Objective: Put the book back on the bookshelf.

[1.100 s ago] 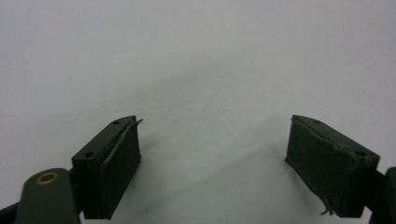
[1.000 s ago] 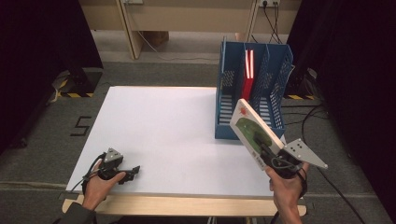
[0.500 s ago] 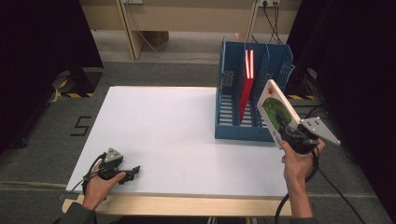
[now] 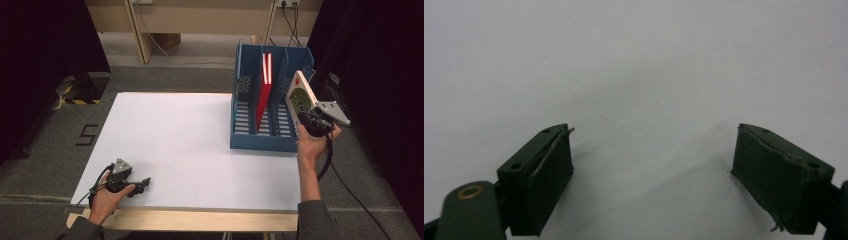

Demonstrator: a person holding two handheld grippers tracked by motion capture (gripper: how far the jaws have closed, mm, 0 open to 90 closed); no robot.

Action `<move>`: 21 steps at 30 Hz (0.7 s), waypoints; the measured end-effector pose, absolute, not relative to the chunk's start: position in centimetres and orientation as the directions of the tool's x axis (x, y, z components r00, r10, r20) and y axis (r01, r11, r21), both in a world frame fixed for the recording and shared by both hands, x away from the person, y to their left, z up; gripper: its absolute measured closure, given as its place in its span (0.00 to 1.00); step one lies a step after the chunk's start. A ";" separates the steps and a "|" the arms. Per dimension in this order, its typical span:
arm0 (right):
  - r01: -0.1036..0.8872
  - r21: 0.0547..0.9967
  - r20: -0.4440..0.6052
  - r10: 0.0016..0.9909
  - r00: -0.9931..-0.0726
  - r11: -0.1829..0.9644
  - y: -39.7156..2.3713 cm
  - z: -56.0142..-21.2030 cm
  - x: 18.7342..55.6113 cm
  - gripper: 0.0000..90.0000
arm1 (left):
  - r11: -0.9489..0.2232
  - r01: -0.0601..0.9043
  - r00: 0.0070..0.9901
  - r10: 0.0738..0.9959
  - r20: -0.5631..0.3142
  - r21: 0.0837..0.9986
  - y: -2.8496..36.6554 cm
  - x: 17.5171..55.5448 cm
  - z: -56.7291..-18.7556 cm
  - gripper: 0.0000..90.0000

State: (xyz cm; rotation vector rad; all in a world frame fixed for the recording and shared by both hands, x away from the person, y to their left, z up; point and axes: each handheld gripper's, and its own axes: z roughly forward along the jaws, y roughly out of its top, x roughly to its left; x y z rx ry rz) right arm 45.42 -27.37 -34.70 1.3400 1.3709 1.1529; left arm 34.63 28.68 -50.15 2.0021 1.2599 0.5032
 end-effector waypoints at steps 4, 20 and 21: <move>0.211 0.976 0.049 0.999 -0.012 -0.045 -27.1 -35.2 47.4 0.85 | -0.271 0.619 0.449 0.892 -0.048 0.737 28.7 34.6 -50.1 0.17; 0.259 0.966 0.017 1.000 -0.011 -0.014 -25.6 -37.5 52.2 0.85 | -0.277 0.616 0.451 0.892 -0.042 0.738 28.7 34.6 -50.2 0.17; 0.268 0.963 0.015 1.000 -0.009 -0.012 -25.5 -37.6 52.5 0.85 | -0.280 0.615 0.452 0.891 -0.039 0.737 28.7 34.6 -50.2 0.17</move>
